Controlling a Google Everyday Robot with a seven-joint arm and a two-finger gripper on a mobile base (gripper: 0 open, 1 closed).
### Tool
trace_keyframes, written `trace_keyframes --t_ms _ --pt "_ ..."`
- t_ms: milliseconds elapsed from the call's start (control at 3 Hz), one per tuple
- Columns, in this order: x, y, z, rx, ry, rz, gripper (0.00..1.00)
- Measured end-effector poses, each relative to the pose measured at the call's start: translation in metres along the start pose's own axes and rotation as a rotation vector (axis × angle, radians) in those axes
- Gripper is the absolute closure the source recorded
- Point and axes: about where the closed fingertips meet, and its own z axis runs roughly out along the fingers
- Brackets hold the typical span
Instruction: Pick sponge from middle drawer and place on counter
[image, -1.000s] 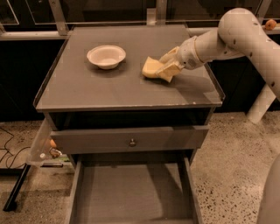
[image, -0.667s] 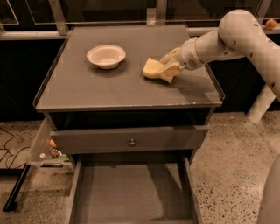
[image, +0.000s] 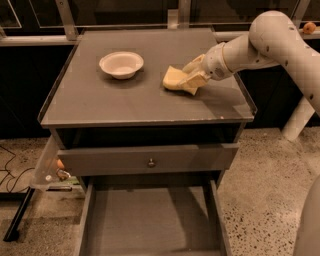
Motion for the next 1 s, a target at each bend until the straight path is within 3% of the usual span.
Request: trace_keyframes --t_ms 333,667,1000 --pt "0.0000 0.0000 0.0000 0.000 0.000 0.000 0.17" --pt "0.0000 0.0000 0.0001 0.000 0.000 0.000 0.00" --pt "0.0000 0.0000 0.0001 0.000 0.000 0.000 0.00"
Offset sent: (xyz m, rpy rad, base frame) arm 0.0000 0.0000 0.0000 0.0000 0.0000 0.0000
